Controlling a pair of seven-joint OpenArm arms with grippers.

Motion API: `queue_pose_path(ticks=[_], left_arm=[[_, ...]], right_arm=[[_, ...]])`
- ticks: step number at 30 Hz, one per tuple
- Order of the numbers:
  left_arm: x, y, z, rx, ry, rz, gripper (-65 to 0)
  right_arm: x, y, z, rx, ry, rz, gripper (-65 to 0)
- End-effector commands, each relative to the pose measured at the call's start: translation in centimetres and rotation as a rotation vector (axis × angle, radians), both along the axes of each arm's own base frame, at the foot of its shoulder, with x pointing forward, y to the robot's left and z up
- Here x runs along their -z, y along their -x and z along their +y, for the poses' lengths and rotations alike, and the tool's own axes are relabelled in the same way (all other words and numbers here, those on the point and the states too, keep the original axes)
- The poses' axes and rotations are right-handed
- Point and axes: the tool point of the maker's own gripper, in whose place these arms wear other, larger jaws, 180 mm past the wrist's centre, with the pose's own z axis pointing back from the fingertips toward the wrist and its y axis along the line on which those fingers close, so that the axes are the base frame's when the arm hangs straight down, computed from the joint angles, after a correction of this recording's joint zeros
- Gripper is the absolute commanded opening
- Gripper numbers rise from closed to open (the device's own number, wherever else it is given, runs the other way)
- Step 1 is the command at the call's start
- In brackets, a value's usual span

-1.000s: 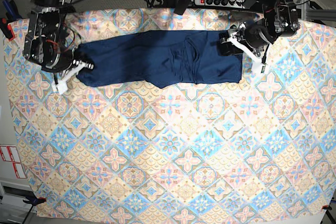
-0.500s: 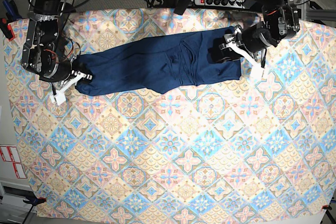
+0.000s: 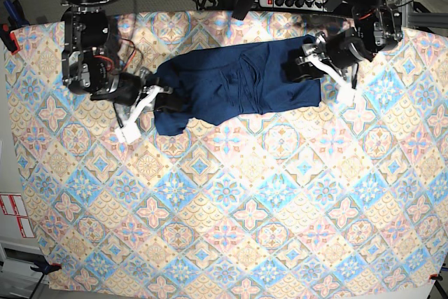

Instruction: Fold the T-shirt properly

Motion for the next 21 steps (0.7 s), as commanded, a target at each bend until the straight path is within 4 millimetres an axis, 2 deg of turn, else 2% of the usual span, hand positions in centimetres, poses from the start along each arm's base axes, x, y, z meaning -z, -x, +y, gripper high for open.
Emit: queue_pose_path(ticks=[1, 5, 10, 21], left_arm=[[-0.5, -0.1, 0.8, -0.021, -0.005, -0.019, -42.3], [-0.5, 0.4, 2.9, -0.079, -0.032, -0.011, -42.3], [-0.3, 1.3, 4.9, -0.095, -0.076, 0.010, -42.3], [0.1, 1.9, 5.3, -0.093, -0.101, 0.028, -42.3]], right_arm=[[-1.1, -0.2, 1.2, -0.033, -0.027, -0.044, -64.8], [-2.3, 0.8, 4.9, -0.163, -0.081, -0.122, -64.8], [-2.8, 0.8, 6.4, -0.216, -0.091, -0.142, -64.8], [-5.4, 0.5, 11.6, -0.503, -0.061, -0.251, -64.8]])
